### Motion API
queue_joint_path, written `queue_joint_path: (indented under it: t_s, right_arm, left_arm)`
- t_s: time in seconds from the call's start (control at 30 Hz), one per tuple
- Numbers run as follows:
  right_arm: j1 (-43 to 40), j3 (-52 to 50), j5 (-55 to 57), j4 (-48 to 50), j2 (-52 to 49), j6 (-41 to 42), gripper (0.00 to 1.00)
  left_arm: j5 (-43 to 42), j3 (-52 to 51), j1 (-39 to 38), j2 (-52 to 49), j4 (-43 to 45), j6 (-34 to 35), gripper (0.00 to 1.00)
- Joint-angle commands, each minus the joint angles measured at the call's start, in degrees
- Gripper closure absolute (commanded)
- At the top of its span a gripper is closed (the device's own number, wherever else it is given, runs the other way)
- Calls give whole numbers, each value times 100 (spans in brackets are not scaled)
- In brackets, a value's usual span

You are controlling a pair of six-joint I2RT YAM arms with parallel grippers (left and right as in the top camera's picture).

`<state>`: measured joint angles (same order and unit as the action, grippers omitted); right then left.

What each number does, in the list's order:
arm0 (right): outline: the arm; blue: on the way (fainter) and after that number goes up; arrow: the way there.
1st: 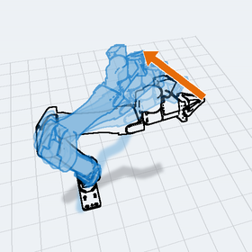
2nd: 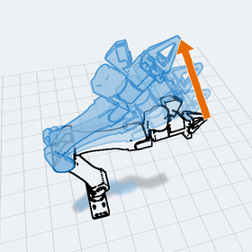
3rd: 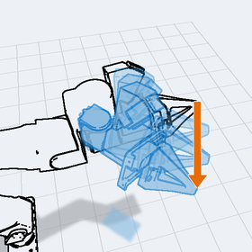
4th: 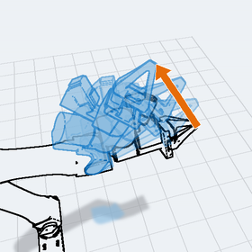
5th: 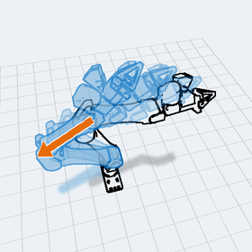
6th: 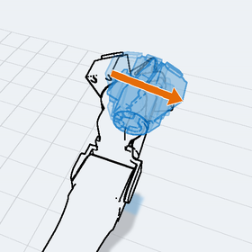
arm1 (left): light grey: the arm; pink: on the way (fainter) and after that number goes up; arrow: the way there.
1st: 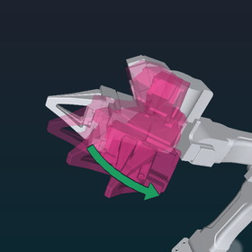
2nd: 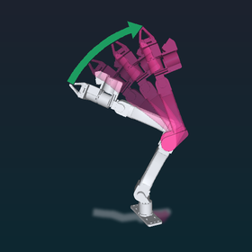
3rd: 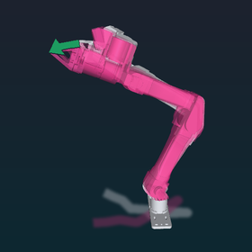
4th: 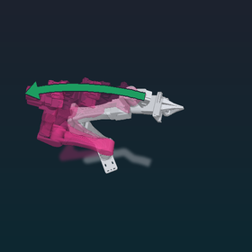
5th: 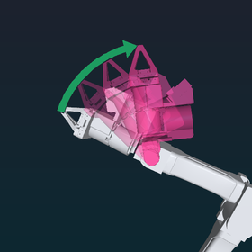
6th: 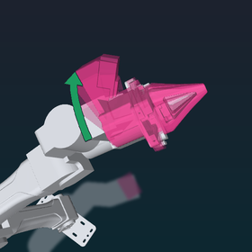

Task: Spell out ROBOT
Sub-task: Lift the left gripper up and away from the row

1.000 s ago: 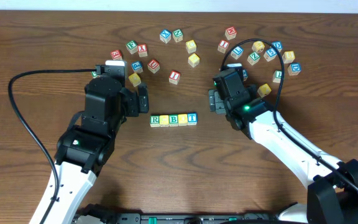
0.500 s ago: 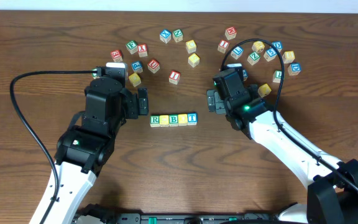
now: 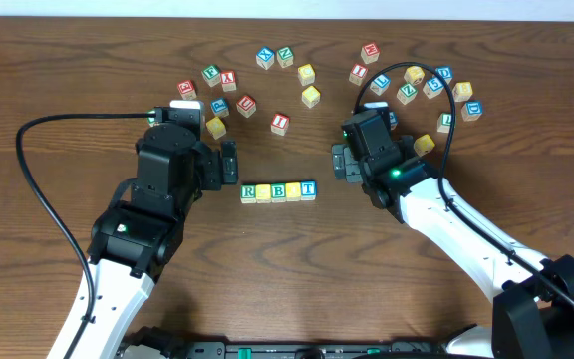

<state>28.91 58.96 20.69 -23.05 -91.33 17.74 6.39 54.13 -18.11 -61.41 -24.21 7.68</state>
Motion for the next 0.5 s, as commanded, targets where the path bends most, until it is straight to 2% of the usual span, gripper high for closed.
queue_joint_path:
  t_s: [0.0, 0.47]
  right_arm:
    - [-33, 98, 79, -11, 109, 20, 1]
    - [-33, 98, 79, -13, 109, 20, 1]
  left_arm:
    - [70, 74, 20, -11, -15, 9, 0]
    - [205, 0, 63, 247, -313, -164, 0]
